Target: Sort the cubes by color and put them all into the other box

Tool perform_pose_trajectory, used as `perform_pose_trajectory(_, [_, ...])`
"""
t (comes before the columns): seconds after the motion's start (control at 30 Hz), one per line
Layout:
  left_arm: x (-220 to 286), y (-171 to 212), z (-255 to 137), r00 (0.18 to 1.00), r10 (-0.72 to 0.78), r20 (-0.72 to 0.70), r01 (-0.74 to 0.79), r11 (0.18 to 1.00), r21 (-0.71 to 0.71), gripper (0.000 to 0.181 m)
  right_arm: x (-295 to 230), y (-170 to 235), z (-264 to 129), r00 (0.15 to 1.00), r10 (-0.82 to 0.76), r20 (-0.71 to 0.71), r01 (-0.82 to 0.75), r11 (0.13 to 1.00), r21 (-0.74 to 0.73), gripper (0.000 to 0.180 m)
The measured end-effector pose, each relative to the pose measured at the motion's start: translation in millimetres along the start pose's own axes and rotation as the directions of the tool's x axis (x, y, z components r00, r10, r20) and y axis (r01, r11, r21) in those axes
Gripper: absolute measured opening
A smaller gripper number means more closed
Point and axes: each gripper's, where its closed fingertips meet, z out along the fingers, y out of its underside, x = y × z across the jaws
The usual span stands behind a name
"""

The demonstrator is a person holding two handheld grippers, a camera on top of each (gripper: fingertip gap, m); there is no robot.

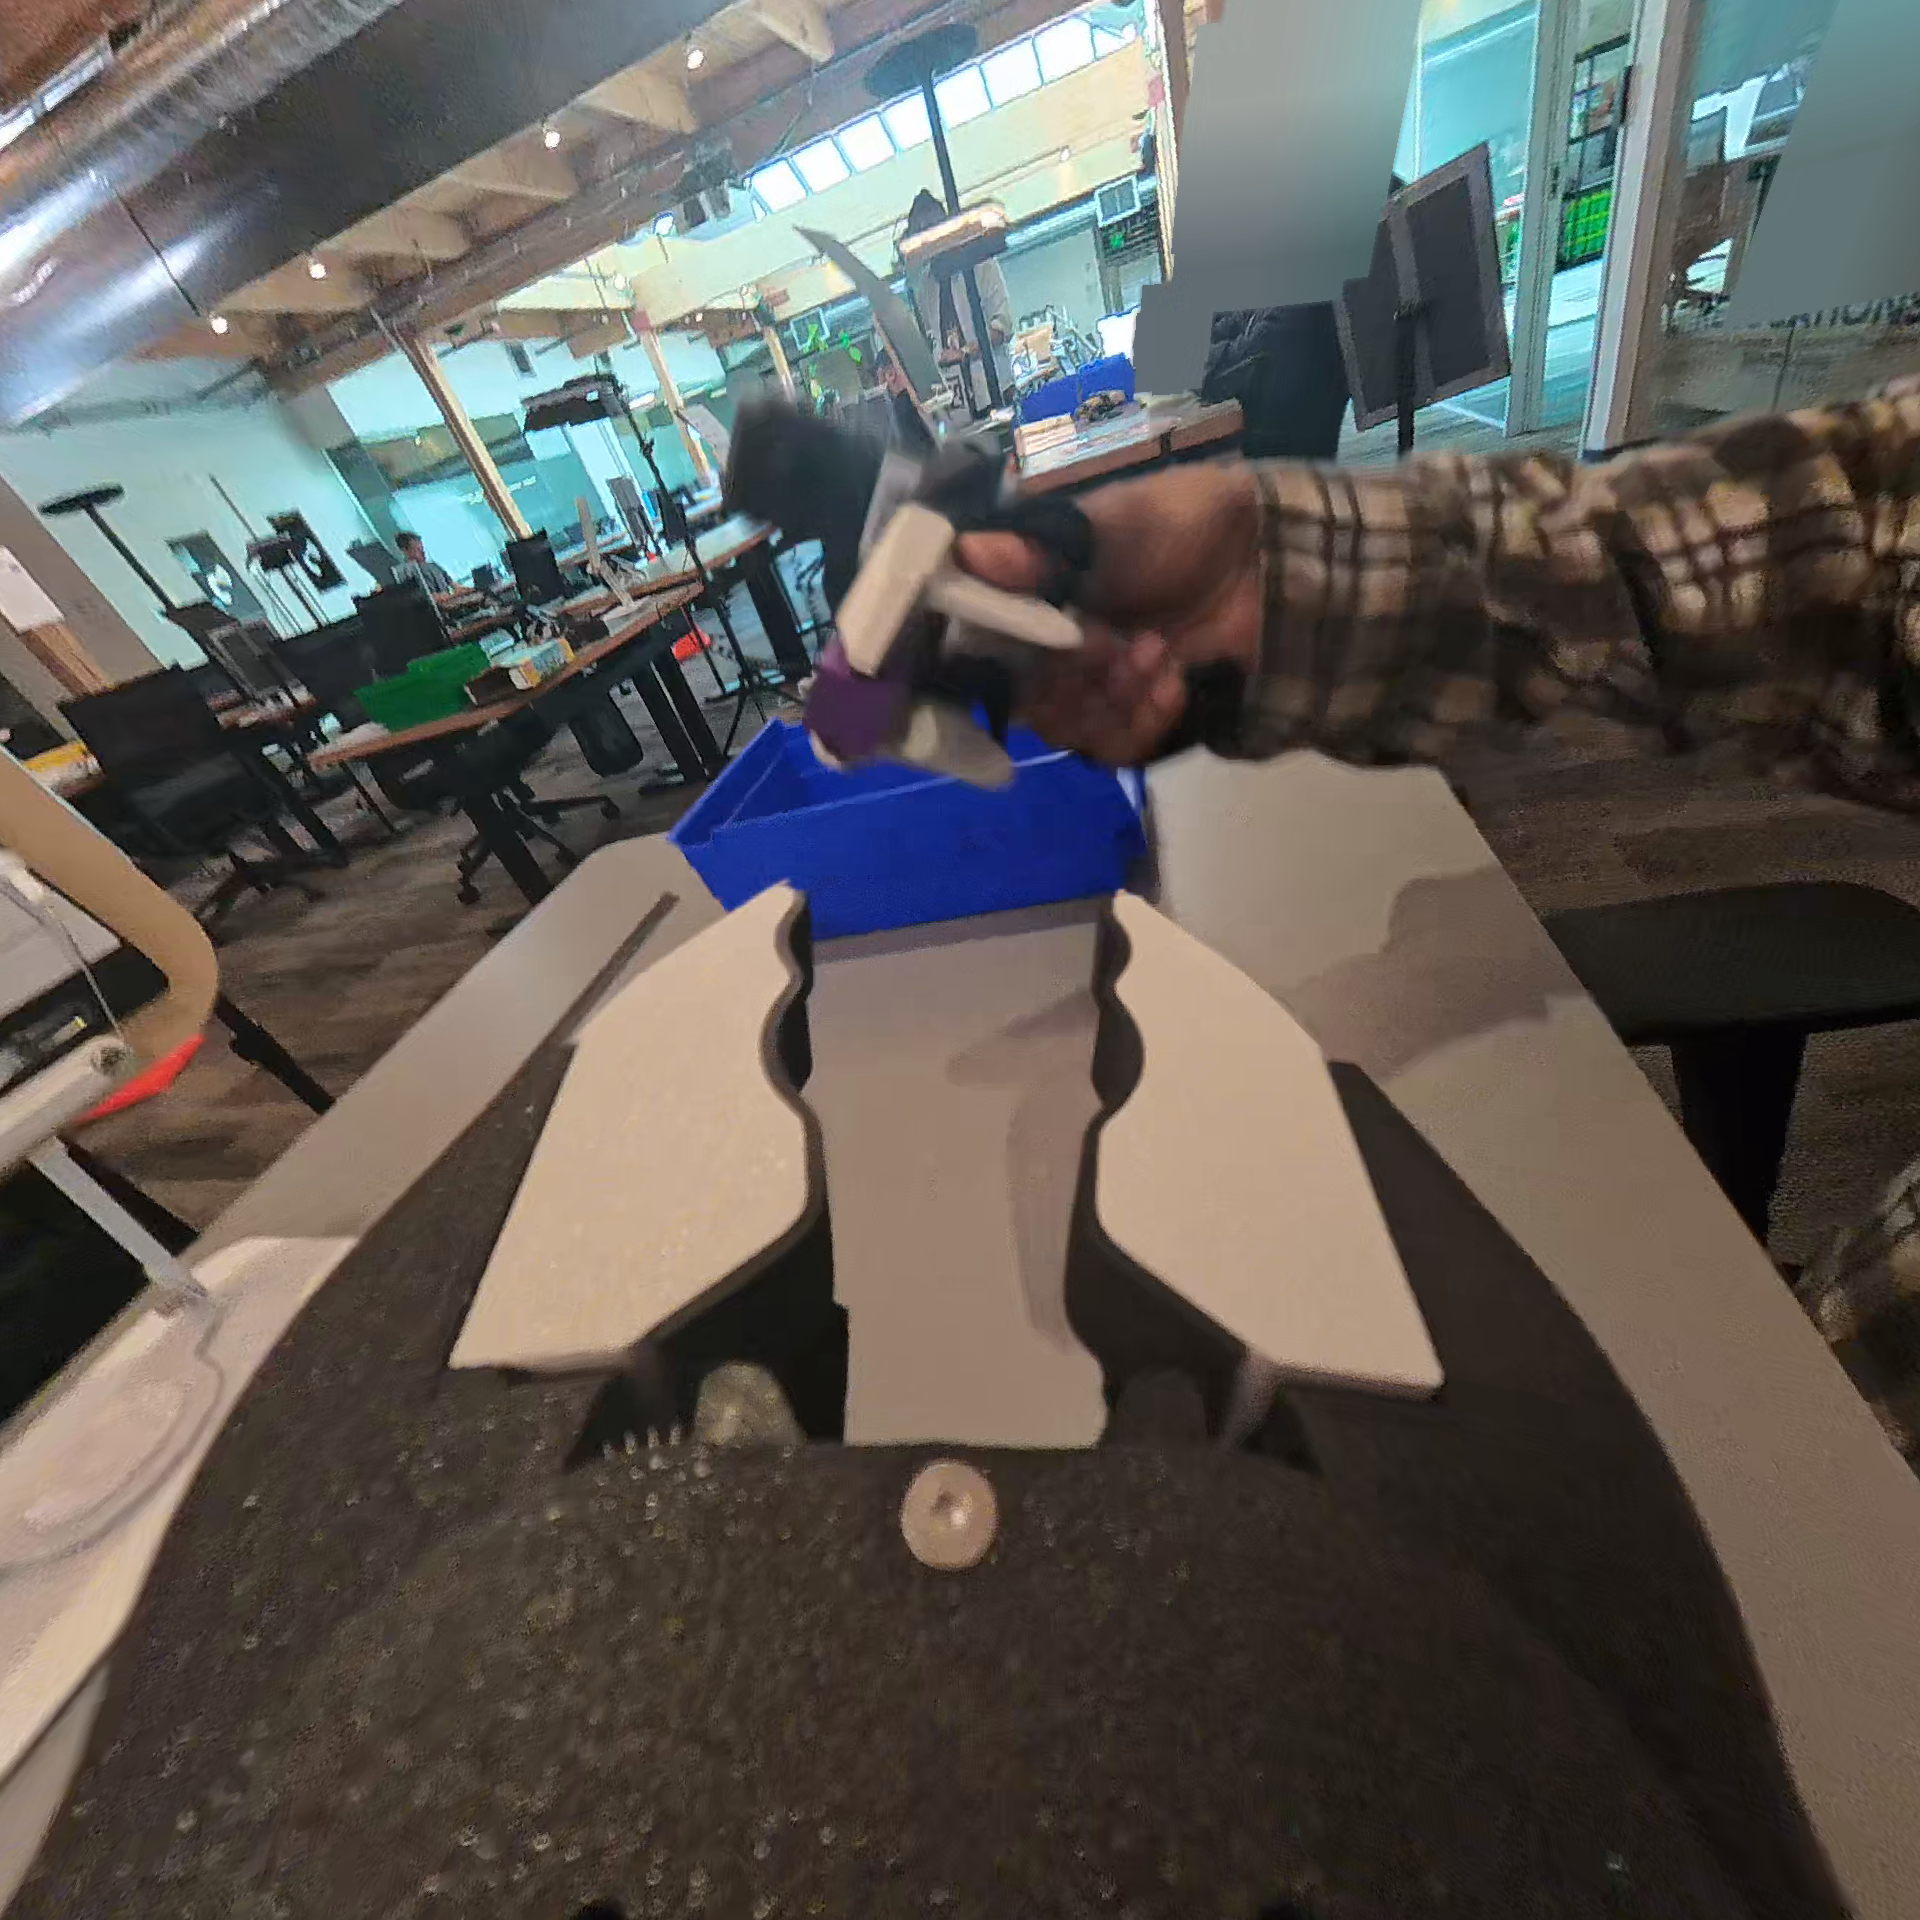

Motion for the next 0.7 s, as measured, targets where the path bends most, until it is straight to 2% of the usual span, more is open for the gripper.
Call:
perform_pose_trajectory(0.03, [0, 10, 1, 1.000, -0.014, 0.008, 0.014, 1.000, -0.011, 0.055, 30, -16, -37, 0.976, -0.067, -0.209, 0.070, 0.998, 0.008, 0.022])
perform_pose_trajectory(0.07, [1, 21, 2, 1.000, -0.025, 0.013, 0.026, 0.999, -0.022, 0.055, 62, -32, -81, 0.900, -0.119, -0.419, 0.127, 0.992, -0.008, 0.022])
perform_pose_trajectory(0.13, [3, 39, 3, 0.999, -0.045, 0.019, 0.046, 0.998, -0.030, 0.052, 119, -57, -178, 0.646, -0.146, -0.750, 0.152, 0.987, -0.061, 0.022])
perform_pose_trajectory(0.17, [4, 45, 4, 0.998, -0.053, 0.021, 0.054, 0.998, -0.038, 0.048, 139, -62, -218, 0.529, -0.134, -0.838, 0.125, 0.989, -0.079, 0.022])
perform_pose_trajectory(0.2, [5, 50, 4, 0.998, -0.055, 0.021, 0.056, 0.997, -0.053, 0.047, 154, -63, -249, 0.452, -0.113, -0.885, 0.086, 0.993, -0.083, 0.022])
perform_pose_trajectory(0.27, [5, 54, 5, 0.999, -0.032, 0.023, 0.034, 0.997, -0.067, 0.045, 177, -62, -286, 0.362, -0.083, -0.928, 0.021, 0.996, -0.081, 0.022])
perform_pose_trajectory(0.4, [5, 59, 8, 0.998, -0.061, 0.013, 0.062, 0.996, -0.067, 0.042, 213, -60, -305, 0.301, -0.077, -0.951, -0.055, 0.994, -0.098, 0.023])
perform_pose_trajectory(0.6, [8, 66, 11, 0.999, -0.046, 0.009, 0.047, 0.994, -0.097, 0.040, 266, -61, -303, 0.220, -0.127, -0.967, -0.140, 0.977, -0.160, 0.023])
perform_pose_trajectory(0.67, [8, 66, 11, 0.999, -0.041, 0.008, 0.041, 0.994, -0.100, 0.040, 278, -62, -311, 0.138, -0.138, -0.981, -0.159, 0.974, -0.159, 0.023])
perform_pose_trajectory(0.7, [9, 66, 12, 0.999, -0.043, 0.005, 0.044, 0.994, -0.104, 0.040, 282, -61, -315, 0.108, -0.127, -0.986, -0.171, 0.975, -0.145, 0.037])
